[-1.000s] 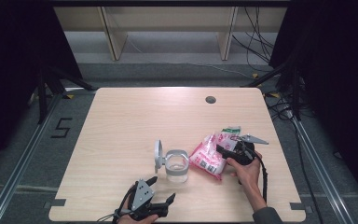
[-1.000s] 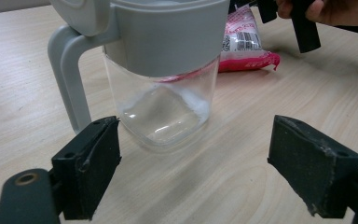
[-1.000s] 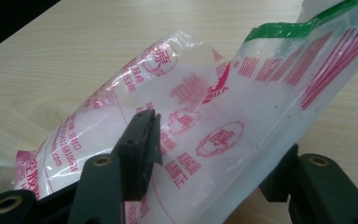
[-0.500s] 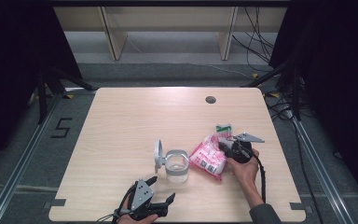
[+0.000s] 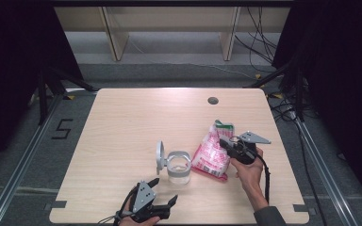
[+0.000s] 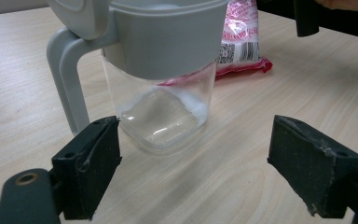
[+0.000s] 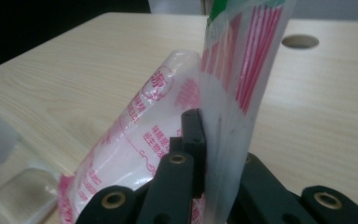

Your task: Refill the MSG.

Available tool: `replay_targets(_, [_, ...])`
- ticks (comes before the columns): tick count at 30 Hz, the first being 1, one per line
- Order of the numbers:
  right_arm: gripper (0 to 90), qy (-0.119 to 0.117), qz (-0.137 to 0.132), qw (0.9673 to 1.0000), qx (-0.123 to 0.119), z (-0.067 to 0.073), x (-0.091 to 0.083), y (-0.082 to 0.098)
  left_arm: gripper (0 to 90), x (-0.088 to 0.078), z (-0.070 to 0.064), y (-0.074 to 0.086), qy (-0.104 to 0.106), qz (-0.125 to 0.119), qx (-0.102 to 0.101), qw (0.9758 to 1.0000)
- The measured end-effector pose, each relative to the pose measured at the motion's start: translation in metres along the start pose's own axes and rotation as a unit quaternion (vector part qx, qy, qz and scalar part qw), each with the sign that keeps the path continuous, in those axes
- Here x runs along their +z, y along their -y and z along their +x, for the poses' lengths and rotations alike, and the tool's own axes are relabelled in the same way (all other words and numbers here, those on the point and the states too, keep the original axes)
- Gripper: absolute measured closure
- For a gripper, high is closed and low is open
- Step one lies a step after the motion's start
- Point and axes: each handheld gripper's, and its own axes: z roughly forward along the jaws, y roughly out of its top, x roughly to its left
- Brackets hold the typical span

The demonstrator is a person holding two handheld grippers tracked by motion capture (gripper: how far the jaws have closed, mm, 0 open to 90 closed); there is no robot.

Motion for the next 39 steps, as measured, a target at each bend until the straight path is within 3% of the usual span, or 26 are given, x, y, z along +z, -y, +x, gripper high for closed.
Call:
replay_targets(1, [90.0,0.003,-0.001,0.9999,-0.010,0.003,-0.003,-0.003,15.7,0.001,0.002,-0.001,-0.003,-0.001,0.021,0.9998])
replay_targets(2, [90.0,-0.001,-0.008,0.9999,-0.015,0.005,-0.005,-0.005,15.7,0.000,0.002,-0.001,-0.006,0.006,0.024,0.9997])
replay_targets(4, [90.0,-0.009,-0.014,0.9999,0.001,0.012,-0.012,-0.008,15.7,0.001,-0.002,0.000,-0.001,-0.006,-0.005,1.0000])
replay_targets(6, [90.0,-0.004,-0.019,0.9991,-0.036,0.014,-0.016,-0.011,15.7,0.001,-0.002,0.000,-0.002,-0.006,-0.003,1.0000])
replay_targets(8, [90.0,-0.016,-0.030,0.9985,-0.043,0.019,-0.021,-0.013,15.7,0.003,-0.003,0.001,-0.001,-0.008,-0.006,1.0000])
replay_targets(9, [90.0,-0.018,-0.027,0.9983,-0.048,0.020,-0.023,-0.015,15.7,0.003,-0.003,0.001,-0.002,0.004,-0.001,1.0000])
replay_targets(12, [90.0,-0.015,-0.036,0.9967,-0.070,0.031,-0.030,-0.020,15.9,0.003,-0.003,0.000,0.001,0.000,0.006,1.0000])
replay_targets(13, [90.0,-0.011,-0.035,0.9972,-0.066,0.036,-0.033,-0.022,16.0,0.004,-0.004,0.000,0.001,-0.002,-0.001,1.0000])
replay_targets(14, [90.0,-0.006,-0.038,0.9957,-0.085,0.039,-0.035,-0.025,16.0,0.006,-0.006,0.001,0.003,-0.006,-0.004,1.0000])
replay_targets(15, [90.0,-0.005,-0.034,0.9957,-0.086,0.042,-0.038,-0.026,16.0,0.005,-0.006,0.000,0.009,0.003,0.002,1.0000])
replay_targets(16, [90.0,-0.011,-0.045,0.9944,-0.095,0.044,-0.037,-0.028,16.1,0.007,-0.006,-0.001,0.015,-0.002,0.012,0.9998])
replay_targets(17, [90.0,-0.016,-0.041,0.9936,-0.104,0.046,-0.039,-0.029,16.1,0.006,-0.008,-0.001,0.010,0.009,0.005,0.9999])
replay_targets(18, [90.0,-0.021,-0.046,0.9935,-0.102,0.049,-0.040,-0.029,16.1,0.009,-0.007,-0.001,0.015,-0.003,0.016,0.9998])
replay_targets(19, [90.0,-0.017,-0.047,0.9928,-0.108,0.051,-0.042,-0.030,16.4,0.010,-0.011,0.000,0.017,0.002,0.000,0.9998])
replay_targets(20, [90.0,-0.021,-0.044,0.9926,-0.111,0.054,-0.044,-0.030,16.4,0.011,-0.012,-0.001,0.023,0.002,0.011,0.9997])
replay_targets(22, [90.0,-0.012,-0.037,0.9932,-0.110,0.060,-0.049,-0.031,16.4,0.012,-0.015,-0.001,0.027,0.004,0.005,0.9996])
replay_targets(23, [90.0,-0.012,-0.044,0.9898,-0.135,0.058,-0.049,-0.032,16.5,0.013,-0.015,-0.002,0.025,0.003,0.019,0.9995])
replay_targets(24, [90.0,-0.017,-0.036,0.9911,-0.127,0.061,-0.052,-0.032,16.8,0.014,-0.017,-0.002,0.026,0.005,0.005,0.9996])
replay_targets(25, [90.0,-0.019,-0.050,0.9892,-0.137,0.061,-0.053,-0.033,16.8,0.015,-0.017,-0.003,0.032,0.003,0.022,0.9993])
replay_targets(26, [90.0,-0.015,-0.045,0.9911,-0.124,0.064,-0.057,-0.034,16.8,0.015,-0.019,-0.003,0.025,0.011,0.014,0.9995])
replay_targets(31, [90.0,-0.026,-0.051,0.9880,-0.143,0.071,-0.071,-0.040,18.4,0.024,-0.030,-0.008,0.040,0.001,-0.002,0.9992])
replay_targets(33, [90.0,-0.027,-0.059,0.9864,-0.151,0.074,-0.076,-0.042,18.7,0.031,-0.035,-0.012,0.050,-0.003,0.018,0.9986])
replay_targets(34, [90.0,-0.025,-0.061,0.9846,-0.162,0.075,-0.078,-0.043,19.2,0.035,-0.042,-0.012,0.054,-0.004,-0.001,0.9985])
replay_targets(35, [90.0,-0.028,-0.062,0.9852,-0.158,0.077,-0.080,-0.044,19.7,0.040,-0.046,-0.013,0.058,-0.005,-0.003,0.9983])
replay_targets(37, [90.0,-0.038,-0.065,0.9864,-0.147,0.080,-0.083,-0.045,19.7,0.045,-0.050,-0.015,0.056,0.000,0.007,0.9984])
replay_targets(39, [90.0,-0.046,-0.073,0.9842,-0.155,0.083,-0.085,-0.046,20.5,0.051,-0.051,-0.018,0.051,-0.004,0.008,0.9987])
